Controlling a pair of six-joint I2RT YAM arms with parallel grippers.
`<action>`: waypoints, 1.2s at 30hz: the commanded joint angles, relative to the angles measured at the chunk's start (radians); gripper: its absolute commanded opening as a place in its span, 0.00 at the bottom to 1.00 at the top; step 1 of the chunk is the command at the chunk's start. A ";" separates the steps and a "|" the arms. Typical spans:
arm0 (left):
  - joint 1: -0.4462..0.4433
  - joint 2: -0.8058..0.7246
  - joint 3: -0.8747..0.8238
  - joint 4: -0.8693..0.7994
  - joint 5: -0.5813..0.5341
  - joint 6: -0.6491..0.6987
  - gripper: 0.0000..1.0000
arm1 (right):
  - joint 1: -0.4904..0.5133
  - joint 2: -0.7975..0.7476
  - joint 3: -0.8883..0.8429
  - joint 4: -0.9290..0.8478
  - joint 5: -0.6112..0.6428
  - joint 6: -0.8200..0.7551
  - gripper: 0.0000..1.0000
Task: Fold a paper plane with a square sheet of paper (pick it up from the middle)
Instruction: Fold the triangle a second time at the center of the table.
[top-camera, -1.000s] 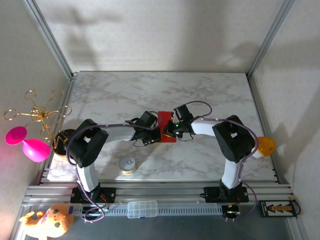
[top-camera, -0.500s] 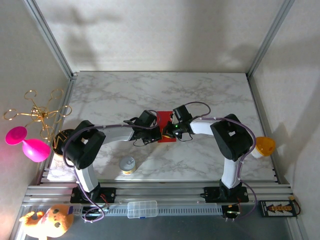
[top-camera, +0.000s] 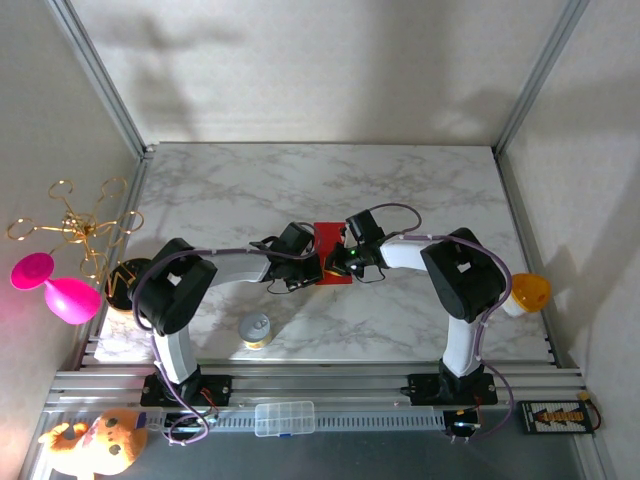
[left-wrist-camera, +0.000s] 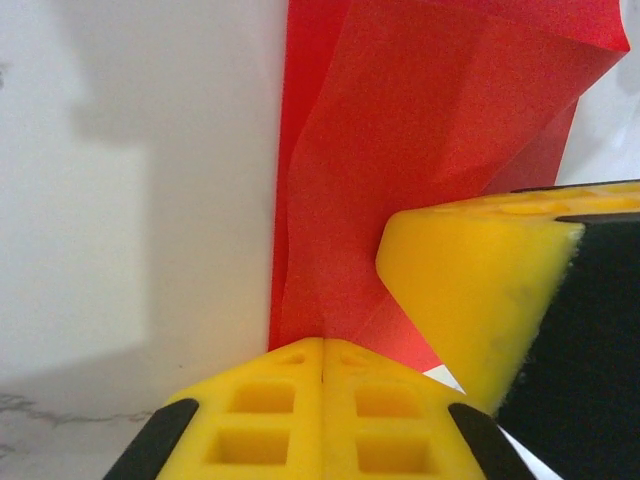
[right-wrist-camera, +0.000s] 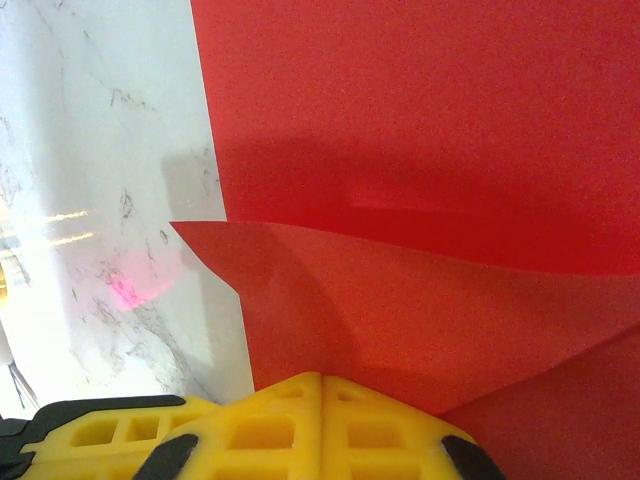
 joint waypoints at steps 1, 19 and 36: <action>0.010 0.026 -0.049 -0.058 -0.055 -0.015 0.00 | -0.033 0.002 0.011 -0.044 0.059 -0.021 0.05; 0.012 0.021 -0.049 -0.050 -0.035 -0.003 0.00 | -0.201 0.053 0.090 -0.062 0.082 -0.136 0.06; 0.012 0.031 -0.046 -0.053 -0.033 -0.001 0.00 | -0.047 -0.041 -0.030 0.058 -0.021 -0.091 0.05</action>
